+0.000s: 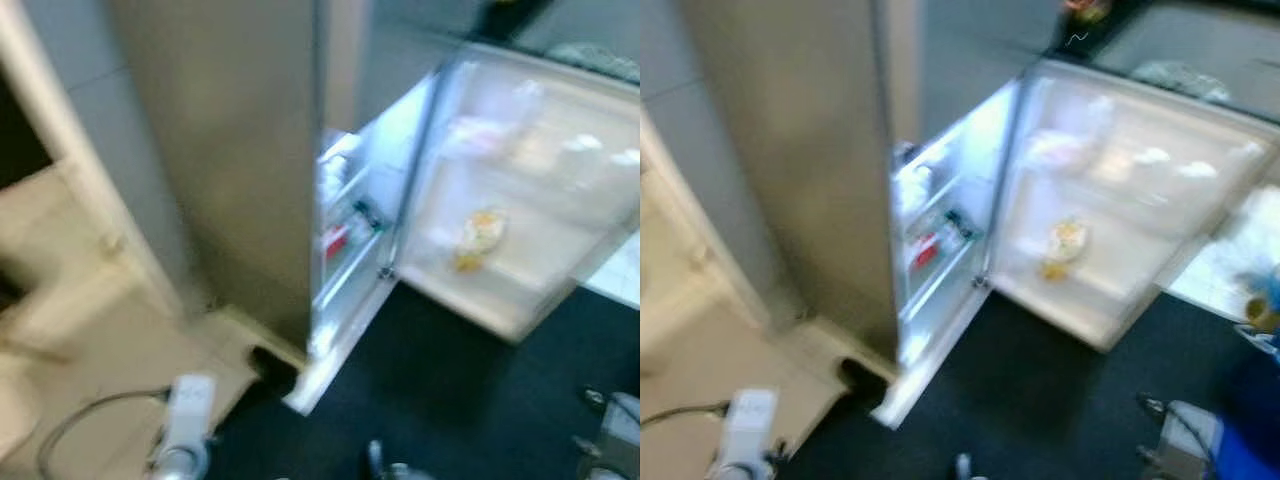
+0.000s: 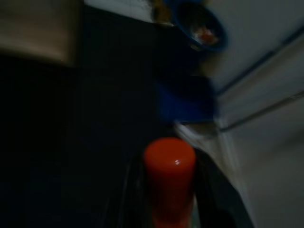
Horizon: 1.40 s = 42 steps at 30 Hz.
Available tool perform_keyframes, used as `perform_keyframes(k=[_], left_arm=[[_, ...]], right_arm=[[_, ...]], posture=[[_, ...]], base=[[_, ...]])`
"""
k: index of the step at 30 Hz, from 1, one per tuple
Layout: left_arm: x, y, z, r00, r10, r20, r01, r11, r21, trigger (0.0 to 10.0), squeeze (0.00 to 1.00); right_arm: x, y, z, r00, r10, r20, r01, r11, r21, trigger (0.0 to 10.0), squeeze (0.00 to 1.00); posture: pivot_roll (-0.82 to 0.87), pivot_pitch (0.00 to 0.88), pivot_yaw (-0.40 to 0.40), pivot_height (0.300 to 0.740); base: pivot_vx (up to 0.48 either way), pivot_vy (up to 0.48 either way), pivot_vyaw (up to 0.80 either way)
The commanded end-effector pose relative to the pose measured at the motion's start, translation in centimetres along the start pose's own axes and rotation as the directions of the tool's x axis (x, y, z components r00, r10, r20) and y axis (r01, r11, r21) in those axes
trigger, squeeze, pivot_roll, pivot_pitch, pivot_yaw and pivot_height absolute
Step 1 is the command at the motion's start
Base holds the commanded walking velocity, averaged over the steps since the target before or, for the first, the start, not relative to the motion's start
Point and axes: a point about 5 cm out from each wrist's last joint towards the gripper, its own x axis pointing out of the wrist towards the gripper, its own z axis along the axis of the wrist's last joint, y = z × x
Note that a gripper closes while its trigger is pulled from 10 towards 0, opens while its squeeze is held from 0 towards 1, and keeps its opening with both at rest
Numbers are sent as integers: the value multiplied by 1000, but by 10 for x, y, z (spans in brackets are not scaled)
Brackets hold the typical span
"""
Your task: Restocking fridge
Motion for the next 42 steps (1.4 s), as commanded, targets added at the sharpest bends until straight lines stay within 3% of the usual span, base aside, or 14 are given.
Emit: perform_keyframes(k=[1, 8, 30, 41, 42], left_arm=[[-5, -4, -17, 998, -11, -65, 11, 1000, 1, 10000, 0], [-4, -2, -16, 998, -4, -66, 4, 1000, 1, 10000, 0], [-4, 0, -15, 998, 0, -66, 0, 1000, -1, 10000, 0], [-4, 0, -15, 998, -1, -58, 1, 1000, 0, 10000, 0], [-3, 0, -13, 999, -6, -42, 6, 1000, 6, 10000, 0]], right_arm=[[0, -1, 0, 1000, -12, 0, 12, 1000, 16, 10000, 0], [-3, -8, -16, 998, -32, -48, 32, 999, 10, 10000, 0], [-4, 3, -8, 1000, 4, -14, -4, 1000, -7, 10000, 0], [-7, 20, 3, 992, 105, 64, -99, 991, -85, 10000, 0], [-11, 34, 8, 979, 173, 104, -159, 979, -127, 10000, 0]], posture=[[1, 82, -31, 740], [1, 78, -29, 740], [7, 62, -26, 740], [7, 54, -29, 740], [8, 54, -30, 740]], base=[[0, 0, -788], [0, 0, -788], [0, 0, -788], [0, 0, -157], [330, 0, 0]])
